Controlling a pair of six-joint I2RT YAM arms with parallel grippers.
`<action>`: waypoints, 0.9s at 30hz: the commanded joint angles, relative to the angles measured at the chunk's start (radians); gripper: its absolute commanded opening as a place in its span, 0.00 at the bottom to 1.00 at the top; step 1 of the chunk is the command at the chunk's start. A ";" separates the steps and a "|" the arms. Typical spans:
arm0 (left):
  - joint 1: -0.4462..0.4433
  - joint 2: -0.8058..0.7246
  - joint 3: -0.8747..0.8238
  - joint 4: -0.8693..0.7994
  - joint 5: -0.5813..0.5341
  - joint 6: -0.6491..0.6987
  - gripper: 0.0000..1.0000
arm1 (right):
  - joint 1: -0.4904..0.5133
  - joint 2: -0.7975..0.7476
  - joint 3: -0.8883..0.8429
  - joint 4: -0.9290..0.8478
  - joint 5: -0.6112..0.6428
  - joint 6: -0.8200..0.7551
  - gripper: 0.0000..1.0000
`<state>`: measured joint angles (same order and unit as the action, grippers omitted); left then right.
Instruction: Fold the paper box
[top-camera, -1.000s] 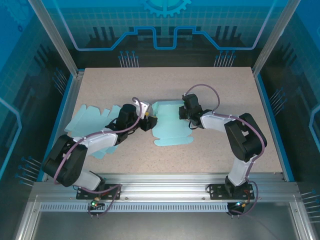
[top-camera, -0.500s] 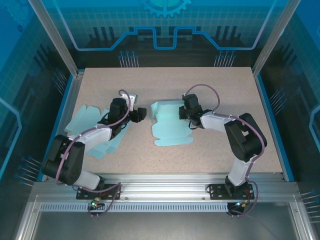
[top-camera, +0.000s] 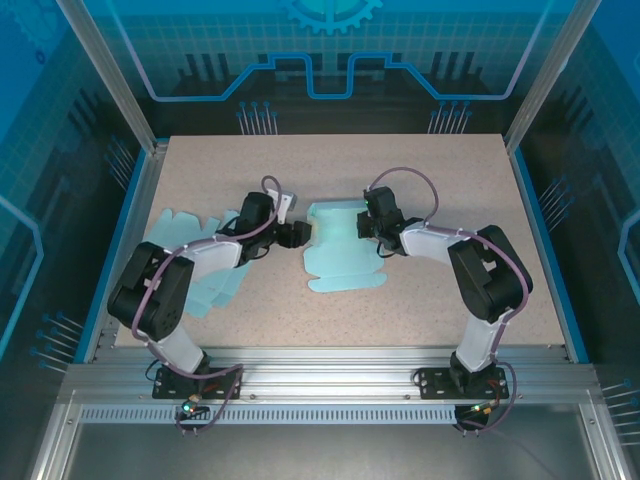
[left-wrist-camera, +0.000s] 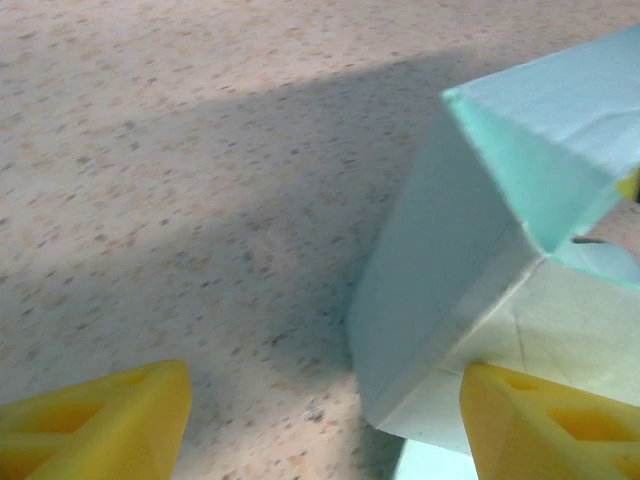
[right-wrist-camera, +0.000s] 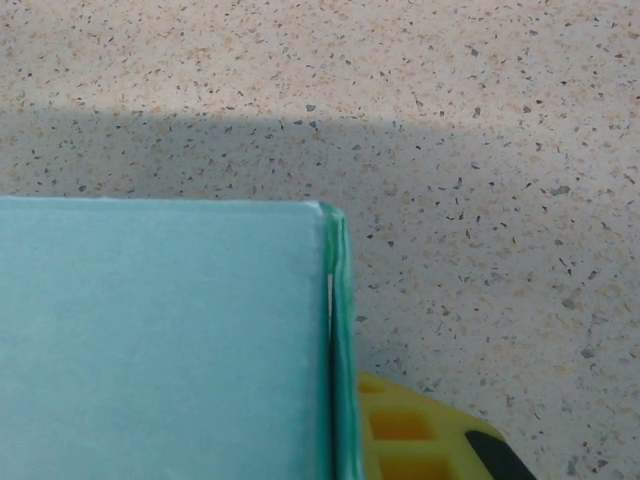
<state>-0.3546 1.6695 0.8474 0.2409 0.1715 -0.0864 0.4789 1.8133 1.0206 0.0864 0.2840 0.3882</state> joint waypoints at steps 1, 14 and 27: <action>-0.006 0.028 0.040 0.007 0.071 0.034 0.73 | 0.017 0.026 0.018 -0.028 -0.009 -0.009 0.00; -0.018 0.136 0.130 0.008 0.101 0.032 0.72 | 0.019 0.031 0.029 -0.033 -0.020 -0.013 0.00; -0.022 0.231 0.204 0.052 -0.006 -0.050 0.51 | 0.018 0.024 0.019 -0.030 -0.033 -0.011 0.00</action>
<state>-0.3717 1.8683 1.0153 0.2615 0.2249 -0.1009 0.4789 1.8240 1.0344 0.0841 0.2806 0.3843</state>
